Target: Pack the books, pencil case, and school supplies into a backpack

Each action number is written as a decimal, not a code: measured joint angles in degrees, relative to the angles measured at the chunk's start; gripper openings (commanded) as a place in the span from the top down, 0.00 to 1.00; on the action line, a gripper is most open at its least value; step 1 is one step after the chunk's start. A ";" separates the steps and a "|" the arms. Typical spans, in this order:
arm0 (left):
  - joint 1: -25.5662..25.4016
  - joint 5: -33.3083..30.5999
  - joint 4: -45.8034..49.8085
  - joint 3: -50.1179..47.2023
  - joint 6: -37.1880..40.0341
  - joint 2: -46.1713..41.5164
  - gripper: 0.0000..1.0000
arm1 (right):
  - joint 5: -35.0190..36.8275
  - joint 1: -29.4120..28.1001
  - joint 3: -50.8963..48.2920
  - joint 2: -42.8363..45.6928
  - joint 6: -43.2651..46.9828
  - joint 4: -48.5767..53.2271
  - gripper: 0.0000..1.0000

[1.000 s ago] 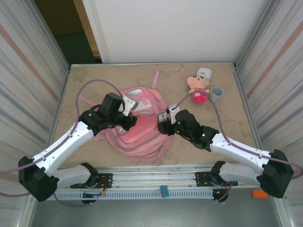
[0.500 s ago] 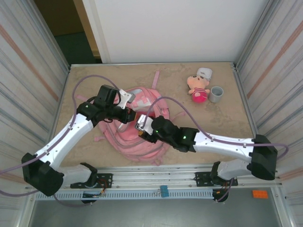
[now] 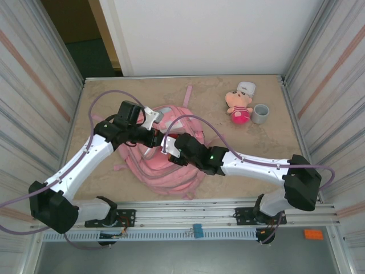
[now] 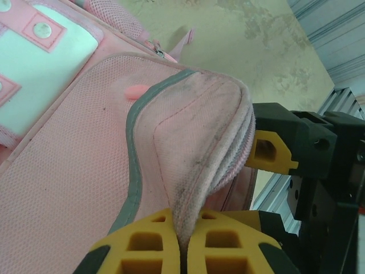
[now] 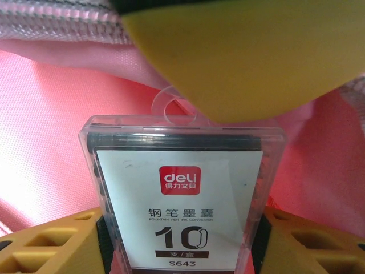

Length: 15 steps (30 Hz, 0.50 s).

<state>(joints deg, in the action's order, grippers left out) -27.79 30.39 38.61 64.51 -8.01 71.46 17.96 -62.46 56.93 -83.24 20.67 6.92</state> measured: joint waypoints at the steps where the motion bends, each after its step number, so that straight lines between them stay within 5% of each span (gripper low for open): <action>1: 0.00 0.04 -0.11 0.00 -0.04 0.00 1.00 | -0.22 0.13 0.09 -0.04 0.00 0.07 0.37; 15: 2.67 -0.13 -0.90 -0.33 -0.94 -0.79 1.00 | -2.03 0.59 -0.46 -0.52 -3.80 -0.09 0.28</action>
<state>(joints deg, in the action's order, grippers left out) -25.12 30.26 37.71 64.18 -8.95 70.67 15.92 -61.87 56.47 -83.77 16.86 6.83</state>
